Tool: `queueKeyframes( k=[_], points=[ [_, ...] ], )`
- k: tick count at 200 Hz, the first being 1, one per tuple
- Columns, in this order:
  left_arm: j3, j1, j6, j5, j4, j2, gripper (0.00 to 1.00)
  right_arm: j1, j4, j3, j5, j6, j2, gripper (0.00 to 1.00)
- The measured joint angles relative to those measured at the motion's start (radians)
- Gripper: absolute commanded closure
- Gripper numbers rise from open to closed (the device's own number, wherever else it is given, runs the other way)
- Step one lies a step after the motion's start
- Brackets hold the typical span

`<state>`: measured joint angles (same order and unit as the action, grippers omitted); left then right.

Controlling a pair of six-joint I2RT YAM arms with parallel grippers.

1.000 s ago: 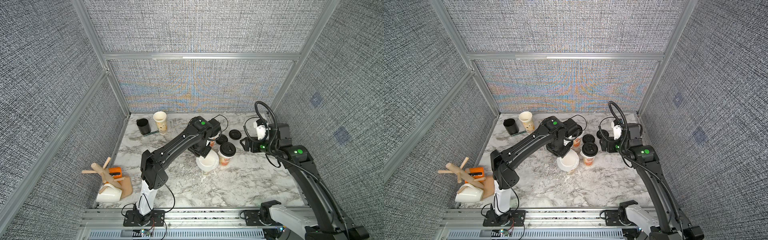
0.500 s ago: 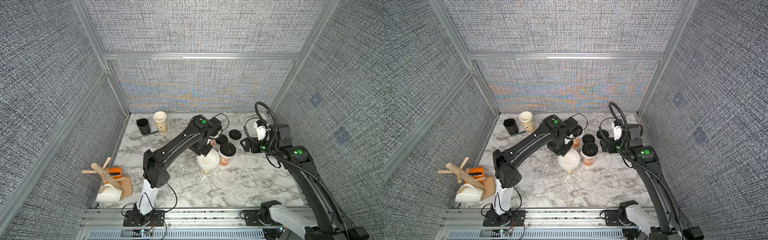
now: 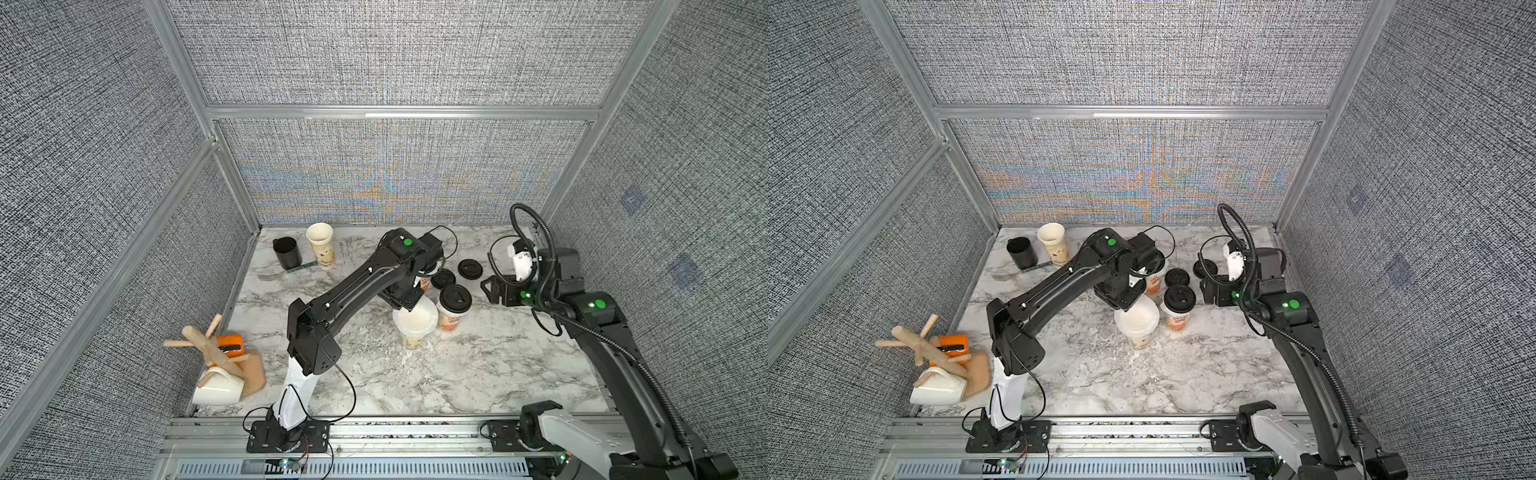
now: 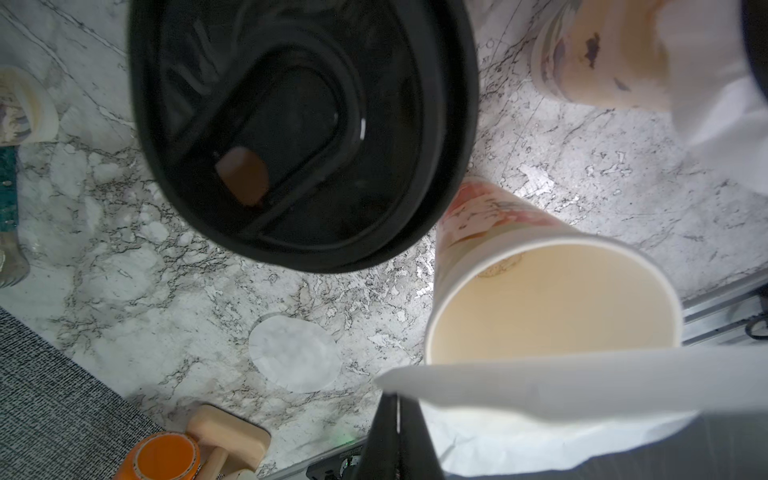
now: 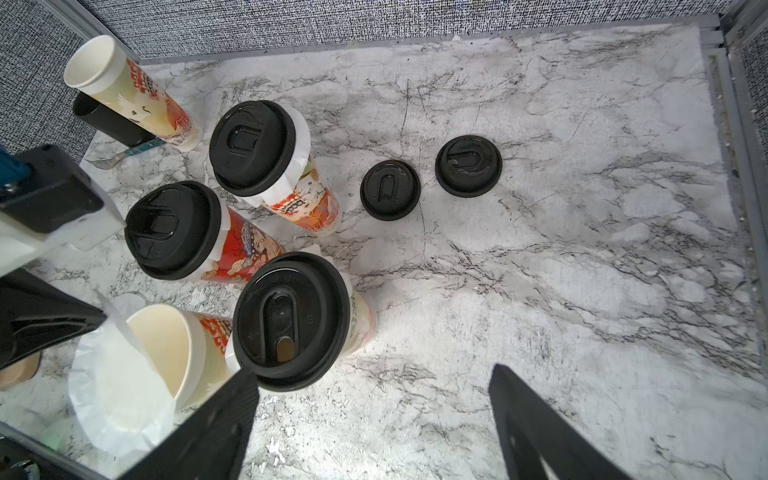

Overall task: Put the leak-proof paper on the milk tea cups
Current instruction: Place the leak-proof paper at the cup, then adjust the leak-proof paper on the cup.

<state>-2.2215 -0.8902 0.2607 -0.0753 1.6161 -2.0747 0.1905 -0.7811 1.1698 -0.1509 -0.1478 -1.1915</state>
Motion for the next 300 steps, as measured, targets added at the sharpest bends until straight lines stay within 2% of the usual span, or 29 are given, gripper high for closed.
queueKeyframes(
  k=[18,91,124,155,181,235,272,300],
  points=[
    [-0.01,0.002,0.0,-0.001,0.0,-0.005,0.75,0.0,0.0,0.0,0.0,0.0,0.0,0.11],
    [-0.077,0.003,-0.003,-0.005,0.0,-0.029,0.73,-0.001,0.0,-0.005,-0.002,0.003,0.001,0.11],
    [-0.161,0.006,-0.008,-0.027,0.0,-0.027,0.51,-0.001,0.0,-0.005,-0.017,0.003,-0.002,0.11],
    [-0.164,0.015,0.018,-0.08,0.0,0.05,0.46,0.014,-0.034,0.023,-0.031,0.002,0.015,0.11],
    [-0.02,0.015,0.053,-0.113,-0.008,0.197,0.45,0.11,-0.084,0.03,-0.033,-0.012,0.086,0.12],
    [0.33,0.062,0.108,-0.143,-0.117,0.462,0.44,0.44,-0.214,-0.077,-0.006,-0.138,0.164,0.12],
    [0.475,0.077,0.11,-0.154,-0.22,0.601,0.44,0.608,-0.227,-0.135,0.008,-0.243,0.109,0.12],
    [0.507,0.093,0.11,-0.16,-0.259,0.652,0.44,0.67,-0.192,-0.134,0.004,-0.294,0.013,0.12]
  ],
)
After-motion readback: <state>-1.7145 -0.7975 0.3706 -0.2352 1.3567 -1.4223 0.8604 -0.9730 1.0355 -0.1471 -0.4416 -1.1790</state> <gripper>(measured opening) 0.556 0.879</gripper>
